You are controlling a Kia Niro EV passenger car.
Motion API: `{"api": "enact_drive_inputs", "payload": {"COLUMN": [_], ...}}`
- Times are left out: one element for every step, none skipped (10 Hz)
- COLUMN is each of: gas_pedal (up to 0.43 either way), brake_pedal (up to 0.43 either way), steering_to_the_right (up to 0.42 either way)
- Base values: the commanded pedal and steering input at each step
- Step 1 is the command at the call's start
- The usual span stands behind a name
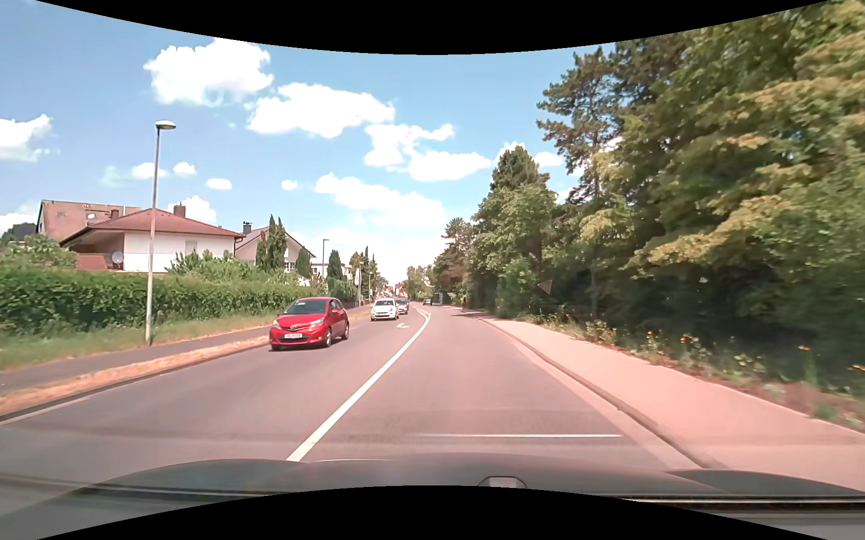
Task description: Follow the waypoints while adhering to traffic rules and regulations
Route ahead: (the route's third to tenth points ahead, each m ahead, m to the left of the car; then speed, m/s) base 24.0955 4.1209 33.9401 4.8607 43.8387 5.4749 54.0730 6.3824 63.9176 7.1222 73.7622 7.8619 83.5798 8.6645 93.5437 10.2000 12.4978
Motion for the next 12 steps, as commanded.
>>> {"api": "enact_drive_inputs", "payload": {"gas_pedal": [0.02,0.02,0.02,0.02,0.02,0.02,0.02,0.02,0.02,0.02,0.02,0.02], "brake_pedal": [0.0,0.0,0.0,0.0,0.0,0.0,0.0,0.0,0.0,0.0,0.0,0.0], "steering_to_the_right": [-0.011,-0.011,-0.011,-0.01,-0.01,-0.01,-0.01,-0.01,-0.01,-0.01,-0.01,-0.009]}}
